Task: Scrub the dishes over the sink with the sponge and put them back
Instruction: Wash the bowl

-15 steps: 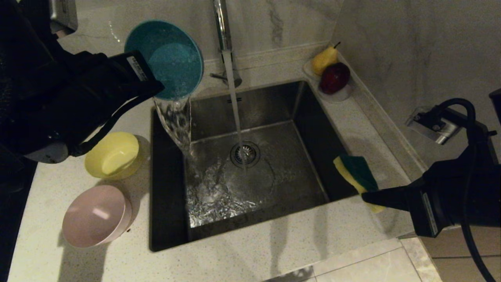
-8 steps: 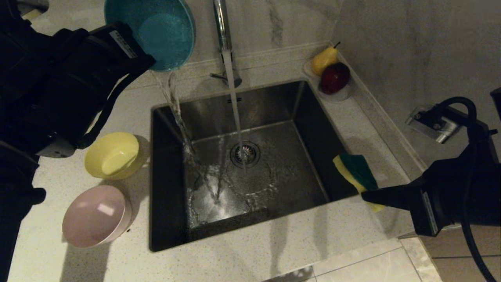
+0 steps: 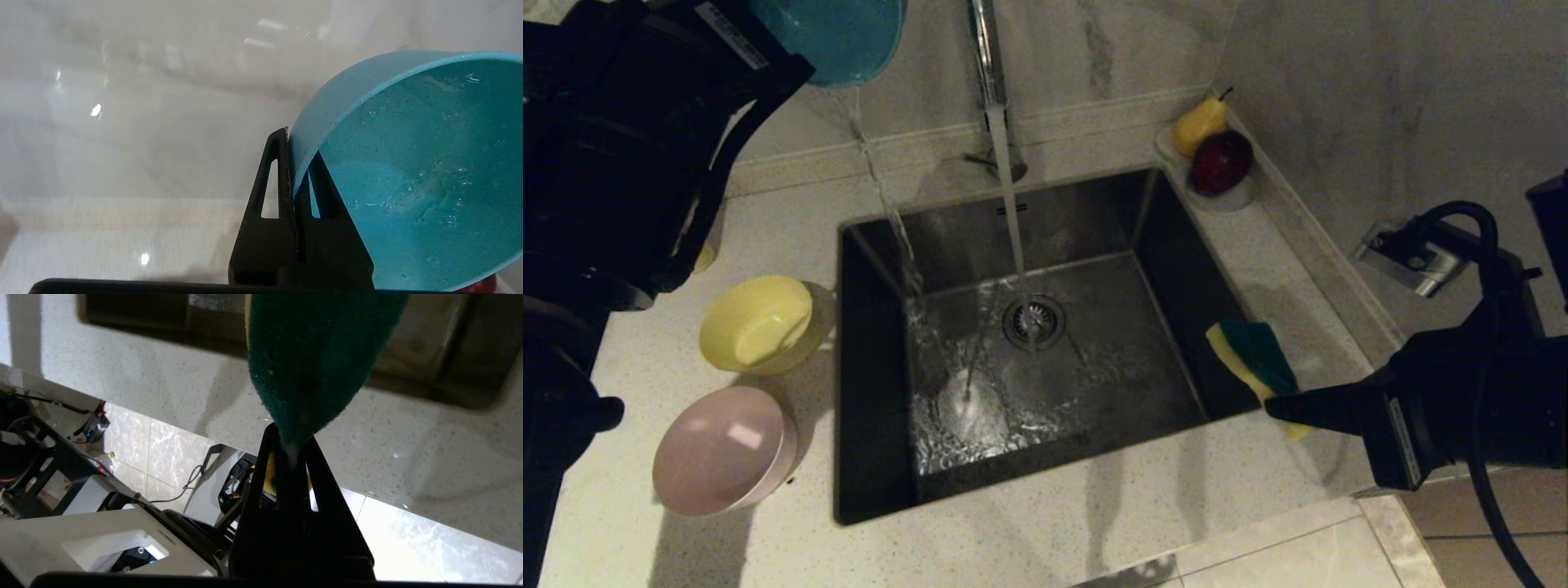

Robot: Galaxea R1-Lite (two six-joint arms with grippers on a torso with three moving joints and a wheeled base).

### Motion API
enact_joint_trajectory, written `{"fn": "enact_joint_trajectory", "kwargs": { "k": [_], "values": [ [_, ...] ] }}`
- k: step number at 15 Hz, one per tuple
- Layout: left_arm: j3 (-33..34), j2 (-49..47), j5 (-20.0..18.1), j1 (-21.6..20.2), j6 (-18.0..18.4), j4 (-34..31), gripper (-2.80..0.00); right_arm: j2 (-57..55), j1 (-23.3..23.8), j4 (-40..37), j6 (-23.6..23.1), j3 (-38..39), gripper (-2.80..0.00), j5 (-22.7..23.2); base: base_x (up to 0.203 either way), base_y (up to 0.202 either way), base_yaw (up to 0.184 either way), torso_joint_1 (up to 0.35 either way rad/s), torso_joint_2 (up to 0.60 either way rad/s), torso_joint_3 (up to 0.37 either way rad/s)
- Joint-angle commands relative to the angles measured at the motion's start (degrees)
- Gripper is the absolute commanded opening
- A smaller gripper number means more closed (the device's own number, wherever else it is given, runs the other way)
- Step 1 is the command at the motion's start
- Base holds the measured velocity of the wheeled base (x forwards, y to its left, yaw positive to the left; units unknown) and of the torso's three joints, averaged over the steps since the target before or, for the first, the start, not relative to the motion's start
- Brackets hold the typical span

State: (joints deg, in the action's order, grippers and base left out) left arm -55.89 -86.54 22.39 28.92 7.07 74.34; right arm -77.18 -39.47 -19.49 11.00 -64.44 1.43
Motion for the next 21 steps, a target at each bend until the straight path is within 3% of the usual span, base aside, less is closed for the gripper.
{"fn": "enact_joint_trajectory", "kwargs": {
  "k": [1,7,11,14,16,19,21],
  "values": [
    [-0.2,0.7,-0.9,0.0,1.0,1.7,-2.80,-0.2,-1.7,0.7,0.3,0.2,-2.80,-0.2,0.000,0.000,0.000,0.000,0.00,0.000],
    [1.5,0.5,-2.0,0.0,5.0,9.9,-2.80,-0.5,-2.2,0.8,0.4,0.4,-2.80,-0.2,0.000,0.000,0.000,0.000,0.00,0.000],
    [0.5,1.0,-1.6,0.0,4.4,8.7,-2.80,0.4,-2.5,0.7,0.5,0.2,-2.80,-0.2,0.000,0.000,0.000,0.000,0.00,0.000],
    [-0.9,3.0,0.8,0.1,3.4,-7.1,-2.80,3.0,-4.3,0.1,0.7,0.1,-2.80,0.1,0.000,0.000,0.000,0.000,0.00,0.000],
    [-1.4,5.3,1.7,0.2,-0.4,-23.7,-2.80,4.2,-7.7,-0.9,1.8,-0.2,-2.80,0.2,0.000,0.000,0.000,0.000,0.00,0.000],
    [-1.6,7.7,0.0,0.2,-9.8,-49.2,-2.80,5.1,-12.7,-3.6,4.6,-2.6,-2.80,0.9,0.000,0.000,0.000,0.000,0.00,0.000],
    [-1.6,8.0,-3.7,0.2,-16.6,-60.8,-2.80,4.8,-13.8,-5.2,6.3,-5.6,-2.80,5.5,0.000,0.000,0.000,0.000,0.00,0.000]
  ]
}}
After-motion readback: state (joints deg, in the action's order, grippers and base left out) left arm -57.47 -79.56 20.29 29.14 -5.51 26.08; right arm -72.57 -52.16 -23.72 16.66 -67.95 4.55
